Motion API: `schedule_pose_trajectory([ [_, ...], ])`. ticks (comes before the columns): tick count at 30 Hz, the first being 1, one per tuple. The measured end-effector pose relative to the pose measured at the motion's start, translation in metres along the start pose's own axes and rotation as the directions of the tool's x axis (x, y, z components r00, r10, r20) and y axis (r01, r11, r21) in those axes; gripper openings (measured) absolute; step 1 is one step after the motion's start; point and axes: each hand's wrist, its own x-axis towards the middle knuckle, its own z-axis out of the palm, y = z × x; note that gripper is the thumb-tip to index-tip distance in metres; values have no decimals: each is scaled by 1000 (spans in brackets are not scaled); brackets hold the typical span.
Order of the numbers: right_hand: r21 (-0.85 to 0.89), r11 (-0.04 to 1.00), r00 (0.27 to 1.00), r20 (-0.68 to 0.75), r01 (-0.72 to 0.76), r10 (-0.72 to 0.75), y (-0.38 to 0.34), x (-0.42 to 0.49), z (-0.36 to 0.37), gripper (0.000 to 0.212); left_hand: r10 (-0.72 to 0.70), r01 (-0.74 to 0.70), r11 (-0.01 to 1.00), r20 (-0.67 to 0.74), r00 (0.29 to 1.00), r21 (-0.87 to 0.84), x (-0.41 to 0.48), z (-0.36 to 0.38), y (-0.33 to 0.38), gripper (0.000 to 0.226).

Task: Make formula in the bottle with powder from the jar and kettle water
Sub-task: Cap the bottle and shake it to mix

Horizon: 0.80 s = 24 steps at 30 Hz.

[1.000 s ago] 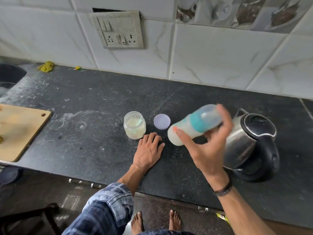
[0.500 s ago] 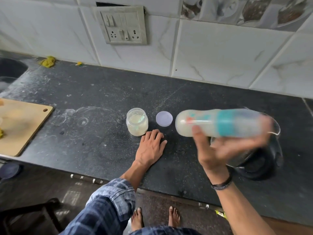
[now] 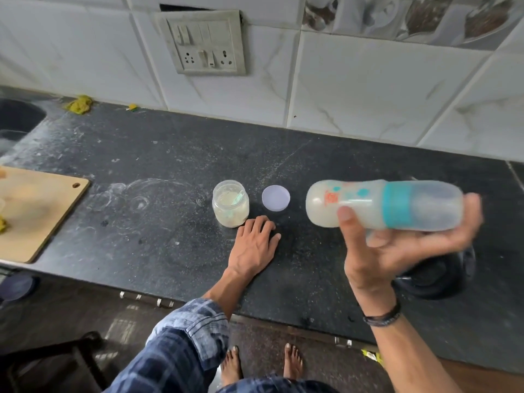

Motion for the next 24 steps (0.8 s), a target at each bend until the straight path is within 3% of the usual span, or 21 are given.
schedule_pose_trajectory([
  [2, -30, 992, 990, 65, -120, 122, 3, -5, 1, 96, -4, 4, 1000, 4, 1000, 8, -1, 0, 0, 30],
  [4, -95, 943, 917, 218, -320, 334, -2, -16, 6, 94, 0, 0, 1000, -16, 1000, 8, -1, -1, 0, 32],
  [5, -88, 940, 915, 217, -329, 341, -4, -19, 6, 93, 5, -5, 1000, -26, 1000, 6, -1, 0, 1, 33],
  [9, -6, 1000, 999, 32, -3, 4, -8, -4, 3, 93, -6, 6, 1000, -12, 1000, 6, 0, -1, 2, 29],
  [10, -38, 999, 1000, 30, 2, -1, -4, -5, 3, 93, -7, 7, 1000, -5, 1000, 2, -1, 0, 2, 29],
  [11, -82, 992, 992, 72, -96, 102, -4, -8, 6, 92, -8, 8, 1000, -4, 1000, 2, -1, 0, 2, 29],
  [13, -142, 937, 904, 252, -320, 346, -8, -18, 12, 94, -4, 4, 1000, -18, 1000, -2, -1, -1, 1, 33],
  [14, -140, 925, 892, 248, -352, 377, -11, -21, 11, 96, 1, -1, 1000, -21, 1000, -5, -1, 0, 1, 34],
  [16, -22, 969, 963, 105, -246, 247, -15, -14, 7, 96, 1, -1, 1000, -18, 1000, 3, -1, 1, 1, 32],
  [17, -1, 994, 993, 48, -109, 109, -15, -9, 4, 93, -4, 4, 1000, -11, 1000, 4, 0, 0, 1, 30],
  [19, -53, 997, 998, -1, 61, -61, -9, -6, 2, 90, -11, 11, 1000, 5, 1000, 1, 0, 1, 0, 29],
  [20, -77, 997, 999, 33, 11, -9, -6, -7, 3, 89, -15, 15, 1000, 9, 1000, 5, 0, 1, 0, 29],
  [22, -84, 960, 940, 197, -267, 279, -9, -10, 7, 93, -12, 12, 1000, 3, 1000, 9, 0, 1, 0, 31],
  [23, -69, 937, 909, 228, -343, 350, -12, -11, 7, 95, -5, 5, 1000, 2, 1000, 5, 0, 2, 0, 32],
  [24, -34, 949, 931, 187, -314, 314, -15, -7, 6, 94, -2, 2, 1000, 1, 1000, 4, -1, 2, 0, 31],
])
